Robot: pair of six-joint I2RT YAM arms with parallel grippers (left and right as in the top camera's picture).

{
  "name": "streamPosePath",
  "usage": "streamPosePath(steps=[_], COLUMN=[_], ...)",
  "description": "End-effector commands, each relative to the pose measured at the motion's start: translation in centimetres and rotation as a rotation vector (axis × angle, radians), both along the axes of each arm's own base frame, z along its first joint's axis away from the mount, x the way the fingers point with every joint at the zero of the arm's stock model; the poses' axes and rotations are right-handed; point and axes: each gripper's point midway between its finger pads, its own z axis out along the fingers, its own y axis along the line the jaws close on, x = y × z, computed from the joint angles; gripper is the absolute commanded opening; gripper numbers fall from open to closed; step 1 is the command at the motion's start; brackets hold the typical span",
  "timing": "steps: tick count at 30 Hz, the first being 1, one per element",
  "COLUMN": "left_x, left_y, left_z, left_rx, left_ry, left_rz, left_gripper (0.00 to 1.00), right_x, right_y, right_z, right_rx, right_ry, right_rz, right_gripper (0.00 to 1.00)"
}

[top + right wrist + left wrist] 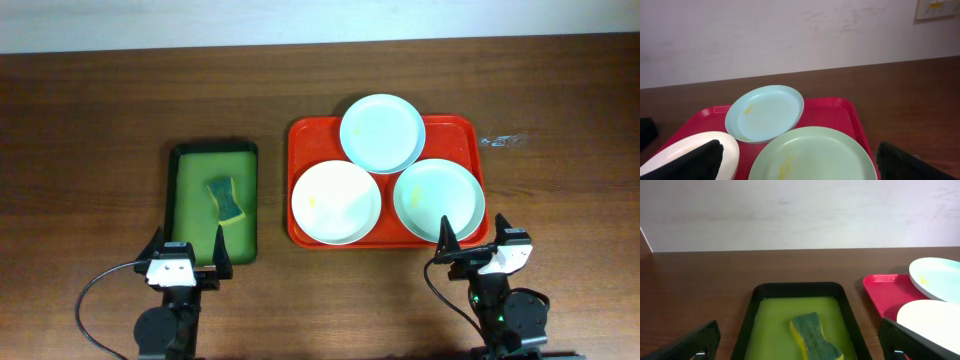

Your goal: Clean dirty plates on tray and stack at the side

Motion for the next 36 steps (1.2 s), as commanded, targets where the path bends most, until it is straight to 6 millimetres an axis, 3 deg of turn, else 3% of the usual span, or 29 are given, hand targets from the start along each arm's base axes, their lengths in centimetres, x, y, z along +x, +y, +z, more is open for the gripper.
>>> streamPosePath(steps=[1, 5, 6, 9, 12, 14, 16, 18, 20, 22, 24, 25, 26, 27, 28, 29, 32, 35, 36], left_x=[0.0, 0.0, 0.1, -2.4, -7.3, -9.2, -9.1, -8.1, -5.8, -3.0, -2.6, -1.0, 1.1, 2.9, 3.6, 4.3, 6.9, 9.2, 9.7], left_y=[0.0, 0.0, -0.6, -8.9, -12.4, -12.1, -10.6, -9.6, -9.0, -8.2, -9.4, -8.7, -6.5, -3.1, 1.0, 2.8, 0.9, 0.6, 0.5], left_z=[-0.2, -0.2, 1.0, 3.1, 10.6, 14.6, 18.4, 20.7, 21.6, 20.1, 19.3, 18.9, 18.4, 17.5, 16.2, 14.4, 10.0, 4.8, 3.9], left_rx=[0.015, 0.015, -0.014, -0.138, 0.010, 0.048, 0.043, 0.138, 0.233, 0.135, 0.058, 0.053, 0.022, -0.076, -0.168, -0.212, -0.253, -0.258, -0.256], left_ry=[0.003, 0.000, -0.047, -0.097, -0.460, -0.613, -0.642, -0.571, -0.306, 0.111, 0.319, 0.402, 0.465, 0.539, 0.621, 0.700, 0.866, 1.031, 1.049], left_rz=[-0.007, -0.005, -0.039, -0.543, -0.827, -0.817, -0.700, -0.598, -0.550, -0.532, -0.621, -0.574, -0.419, -0.163, 0.142, 0.294, 0.224, 0.247, 0.250], left_gripper=[0.99, 0.99, 0.99, 0.99, 0.99, 0.99, 0.99, 0.99, 0.99, 0.99, 0.99, 0.99, 0.99, 0.99, 0.99, 0.99, 0.99, 0.99, 0.99], right_x=[0.0, 0.0, 0.0, 0.0, 0.0, 0.0, 0.0, 0.0, 0.0, 0.0, 0.0, 0.0, 0.0, 0.0, 0.0, 0.0, 0.0, 0.0, 0.0], right_y=[-0.3, -0.3, -0.3, -0.3, -0.3, -0.3, -0.3, -0.3, -0.3, -0.3, -0.3, -0.3, -0.3, -0.3, -0.3, -0.3, -0.3, -0.3, -0.3], right_z=[-0.4, -0.4, -0.4, -0.4, -0.4, -0.4, -0.4, -0.4, -0.4, -0.4, -0.4, -0.4, -0.4, -0.4, -0.4, -0.4, -0.4, -0.4, -0.4], right_rx=[-0.009, -0.009, -0.009, -0.009, -0.009, -0.009, -0.009, -0.009, -0.009, -0.009, -0.009, -0.009, -0.009, -0.009, -0.009, -0.009, -0.009, -0.009, -0.009], right_ry=[0.007, 0.007, 0.007, 0.007, 0.007, 0.007, 0.007, 0.007, 0.007, 0.007, 0.007, 0.007, 0.007, 0.007, 0.007, 0.007, 0.007, 0.007, 0.007], right_rz=[-0.016, -0.016, -0.016, -0.016, -0.016, -0.016, -0.016, -0.016, -0.016, -0.016, -0.016, -0.016, -0.016, -0.016, -0.016, -0.016, -0.016, -0.016, -0.016], right_gripper=[0.98, 0.98, 0.98, 0.98, 0.98, 0.98, 0.98, 0.98, 0.98, 0.98, 0.98, 0.98, 0.98, 0.98, 0.99, 0.98, 0.98, 0.98, 0.98])
